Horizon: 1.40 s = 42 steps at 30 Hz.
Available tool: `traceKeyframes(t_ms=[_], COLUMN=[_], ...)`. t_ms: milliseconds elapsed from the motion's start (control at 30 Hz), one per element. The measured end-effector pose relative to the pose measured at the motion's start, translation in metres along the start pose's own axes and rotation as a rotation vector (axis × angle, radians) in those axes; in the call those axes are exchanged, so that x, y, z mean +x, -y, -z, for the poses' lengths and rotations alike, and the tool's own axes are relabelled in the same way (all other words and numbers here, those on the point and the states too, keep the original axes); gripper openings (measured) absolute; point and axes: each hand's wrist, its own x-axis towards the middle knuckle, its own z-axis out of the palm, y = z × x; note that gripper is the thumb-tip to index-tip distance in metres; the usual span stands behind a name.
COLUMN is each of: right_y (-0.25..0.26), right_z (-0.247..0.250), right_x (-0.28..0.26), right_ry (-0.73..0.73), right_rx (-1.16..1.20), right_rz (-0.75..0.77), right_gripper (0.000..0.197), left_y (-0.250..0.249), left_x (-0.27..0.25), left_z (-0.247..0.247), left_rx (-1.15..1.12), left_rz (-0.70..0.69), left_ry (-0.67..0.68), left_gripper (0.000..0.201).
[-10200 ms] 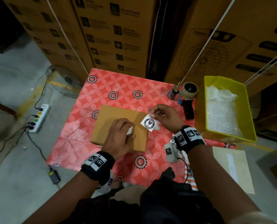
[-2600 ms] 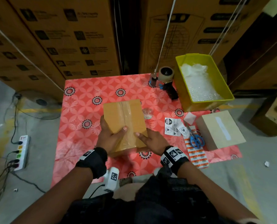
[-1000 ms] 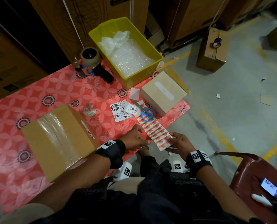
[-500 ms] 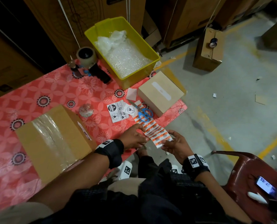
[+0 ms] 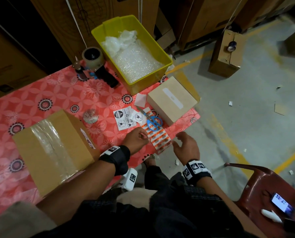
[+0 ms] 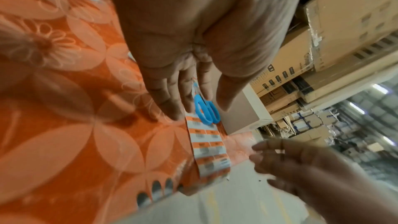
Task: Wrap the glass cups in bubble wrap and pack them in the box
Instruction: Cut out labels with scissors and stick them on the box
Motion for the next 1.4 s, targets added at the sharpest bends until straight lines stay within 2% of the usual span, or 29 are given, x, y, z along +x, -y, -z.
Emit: traceKeyframes(t_ms=[67,133,233,333,433,633,800,933,1067,1167,1267,1300,1400], right_y=[0.023,0.046,0.077,0.092,0.091,0.083,0.094,0.116,0.14,0.156,0.156,0.154,0.134], right_z=[-0.003,-0.012,-0.029,-0.044,-0.052,-0.051,-0.044,-0.041,-0.052,-0.058,-0.064,-0.063,-0.053], right_x=[0.016,0.037,0.067,0.084,0.088,0.087,0.093,0.102,0.122,0.136,0.147,0.147,0.136], right_ry=[0.023,0.059,0.091,0.138,0.116,0.121,0.092,0.083,0.155,0.245,0.325,0.306,0.121], right_rx=[0.049,0.039,-0.062,-0.235,-0.302,-0.233,-0.046,-0.015,-0.015,-0.071,-0.097,-0.062,0.125], right_rz=[0.134,0.247,0.324,0.344,0.345,0.321,0.26,0.379,0.535,0.532,0.508,0.51,0.433], right_gripper=[0.03,0.035,0.036,0.038,0.041,0.06,0.042,0.031,0.029,0.025,0.033,0.034,0.036], left_y=[0.0,-0.002,-0.009,-0.003,0.005,0.016,0.007,-0.001,0.004,0.005,0.006,0.007,0.009], left_x=[0.008,0.014,0.019,0.021,0.02,0.018,0.017,0.012,0.013,0.012,0.012,0.012,0.014], left_z=[0.005,0.006,0.001,-0.002,0.003,0.007,0.005,0.003,0.0,-0.003,-0.006,-0.007,-0.01], left_rx=[0.233,0.571,0.891,1.071,1.195,1.174,1.165,1.123,1.128,1.127,1.07,1.048,1.051], left_rz=[-0.113,-0.181,-0.167,-0.072,-0.061,-0.042,-0.037,-0.038,-0.055,-0.049,-0.086,-0.097,-0.093], left_ry=[-0.037,-0.036,-0.001,0.083,0.095,0.021,0.007,-0.004,0.04,0.083,0.06,0.06,0.08], left_gripper=[0.036,0.061,0.088,0.098,0.092,0.083,0.078,0.075,0.083,0.09,0.096,0.095,0.096])
